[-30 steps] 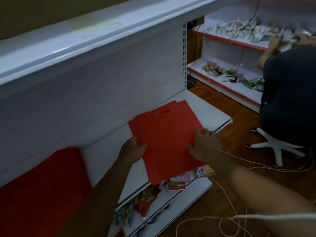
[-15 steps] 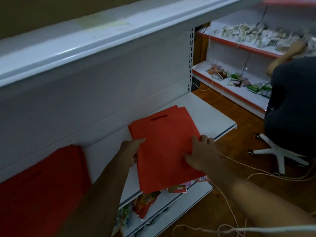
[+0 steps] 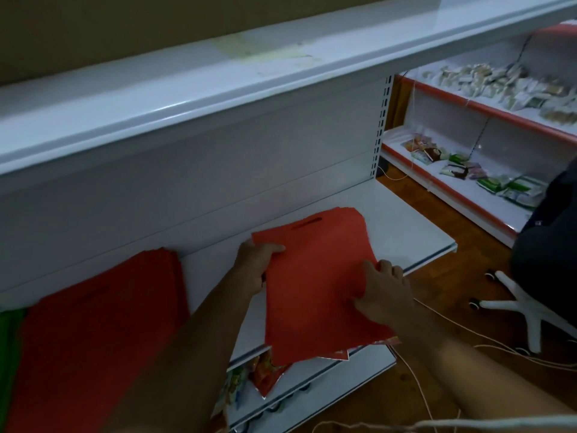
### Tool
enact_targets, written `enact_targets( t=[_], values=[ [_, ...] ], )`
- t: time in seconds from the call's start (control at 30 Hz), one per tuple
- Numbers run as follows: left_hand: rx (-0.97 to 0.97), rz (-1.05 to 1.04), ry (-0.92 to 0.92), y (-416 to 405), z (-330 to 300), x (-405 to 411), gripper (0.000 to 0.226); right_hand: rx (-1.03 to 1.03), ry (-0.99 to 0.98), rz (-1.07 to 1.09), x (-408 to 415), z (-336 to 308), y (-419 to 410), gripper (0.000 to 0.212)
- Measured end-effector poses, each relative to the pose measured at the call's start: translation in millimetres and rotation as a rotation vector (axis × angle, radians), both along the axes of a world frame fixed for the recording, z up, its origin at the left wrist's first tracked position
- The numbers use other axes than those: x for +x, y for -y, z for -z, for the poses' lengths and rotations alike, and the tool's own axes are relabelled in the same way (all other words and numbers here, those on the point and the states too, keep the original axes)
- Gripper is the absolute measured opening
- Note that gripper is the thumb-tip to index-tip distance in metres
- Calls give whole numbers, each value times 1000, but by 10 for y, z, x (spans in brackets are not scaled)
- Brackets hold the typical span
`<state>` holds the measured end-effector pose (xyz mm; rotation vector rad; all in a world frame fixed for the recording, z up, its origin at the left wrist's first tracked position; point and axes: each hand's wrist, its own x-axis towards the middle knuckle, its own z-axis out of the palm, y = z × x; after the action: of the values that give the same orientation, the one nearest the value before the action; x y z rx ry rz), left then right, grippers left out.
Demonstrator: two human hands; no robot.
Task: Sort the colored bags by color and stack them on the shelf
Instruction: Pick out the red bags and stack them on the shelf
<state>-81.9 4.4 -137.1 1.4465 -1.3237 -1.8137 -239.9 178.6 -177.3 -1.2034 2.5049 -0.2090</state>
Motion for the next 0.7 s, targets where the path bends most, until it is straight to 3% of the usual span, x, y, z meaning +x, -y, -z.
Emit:
enact_targets(
  t=[0.13, 0.27, 0.37, 0.43, 0.57, 0.7],
  values=[
    [-337, 116, -80, -5, -266, 170, 71, -217, 298, 59, 42, -40, 99, 100],
    [-475, 115, -158, 65, -686, 559, 83, -583, 735, 62, 333, -248, 325, 85],
    [-517, 35, -122, 218, -913, 1095, 97, -699, 791, 33, 668, -442, 545, 71],
    [-522, -33, -92, 318, -992, 1534, 99, -754, 826, 7, 904, -551, 695, 74],
    [-555, -170, 33, 351, -1020, 2367, 96, -661, 895, -218, 1454, -751, 945, 98],
    [-630, -277, 134, 405, -899, 3056, 120, -586, 827, -387, 2025, -807, 1136, 94]
  ],
)
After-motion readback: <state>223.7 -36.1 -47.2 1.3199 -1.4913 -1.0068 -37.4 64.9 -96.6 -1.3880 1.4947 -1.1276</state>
